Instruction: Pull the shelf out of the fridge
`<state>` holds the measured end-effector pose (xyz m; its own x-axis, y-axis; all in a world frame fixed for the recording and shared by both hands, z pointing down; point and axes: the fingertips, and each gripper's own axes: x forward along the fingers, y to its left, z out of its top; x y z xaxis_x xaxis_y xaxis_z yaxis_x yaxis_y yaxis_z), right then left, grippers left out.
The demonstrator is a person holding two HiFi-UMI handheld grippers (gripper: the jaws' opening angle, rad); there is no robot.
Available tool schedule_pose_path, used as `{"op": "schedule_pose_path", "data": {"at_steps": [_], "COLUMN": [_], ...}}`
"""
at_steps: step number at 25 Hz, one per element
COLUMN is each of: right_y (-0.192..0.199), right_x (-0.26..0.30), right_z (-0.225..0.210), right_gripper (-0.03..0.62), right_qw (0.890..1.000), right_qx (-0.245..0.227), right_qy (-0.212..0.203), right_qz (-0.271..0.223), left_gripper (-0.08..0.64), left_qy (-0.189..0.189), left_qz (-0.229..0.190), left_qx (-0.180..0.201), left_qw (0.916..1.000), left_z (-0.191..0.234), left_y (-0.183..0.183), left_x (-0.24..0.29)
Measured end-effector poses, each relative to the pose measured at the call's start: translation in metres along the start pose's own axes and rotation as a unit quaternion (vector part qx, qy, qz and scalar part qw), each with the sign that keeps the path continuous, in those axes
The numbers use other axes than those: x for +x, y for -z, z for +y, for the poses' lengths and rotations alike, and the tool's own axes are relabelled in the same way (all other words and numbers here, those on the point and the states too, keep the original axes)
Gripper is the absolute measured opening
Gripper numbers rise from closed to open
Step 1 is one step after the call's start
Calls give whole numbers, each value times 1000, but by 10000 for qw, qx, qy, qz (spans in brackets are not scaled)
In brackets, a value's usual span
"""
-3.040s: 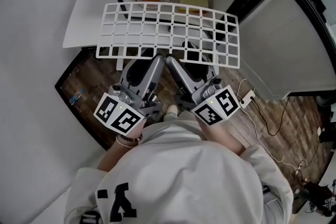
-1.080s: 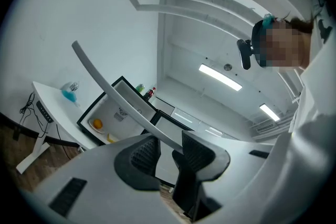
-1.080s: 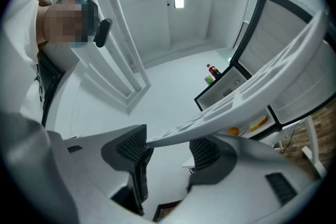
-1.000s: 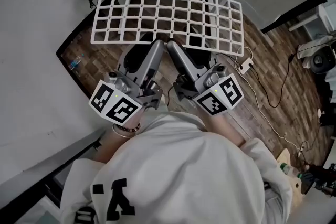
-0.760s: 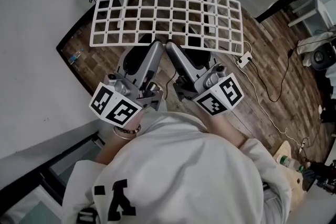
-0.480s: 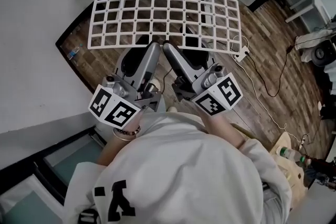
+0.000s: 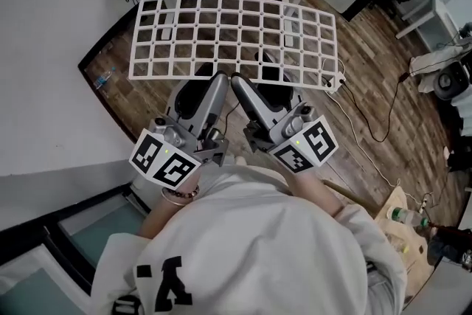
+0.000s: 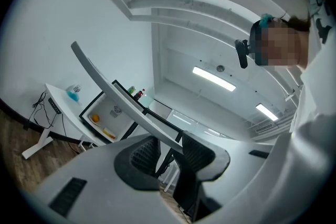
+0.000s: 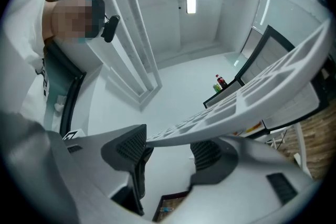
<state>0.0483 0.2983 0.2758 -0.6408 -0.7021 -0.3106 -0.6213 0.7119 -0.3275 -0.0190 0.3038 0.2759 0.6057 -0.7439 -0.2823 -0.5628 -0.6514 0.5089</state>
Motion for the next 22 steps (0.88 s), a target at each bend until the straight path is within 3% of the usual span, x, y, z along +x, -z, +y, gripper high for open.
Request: {"op": "schedule_pose_path", "data": {"at_steps": [3,8,22], "right_y": [-8,-6,-4], "right_x": [9,30,49], "right_z": [-1,-11,-27], "right_gripper": [267,267,267], "right_qw": [9998,9999,9999], "right_qx": [-166,-1,-73], "right_qy": [-65,-57,-84], "right_qz": [-87,-160,-125], "left_gripper": [132,132,132], "left_qy": [88,85,53], "left_qz": [-41,2,52], "left_qx": [-10,128,45], "left_qw": [10000,9999,10000], "left_z": [2,17,37], "left_y": [-8,-20,-22], "left_x": [7,19,35]}}
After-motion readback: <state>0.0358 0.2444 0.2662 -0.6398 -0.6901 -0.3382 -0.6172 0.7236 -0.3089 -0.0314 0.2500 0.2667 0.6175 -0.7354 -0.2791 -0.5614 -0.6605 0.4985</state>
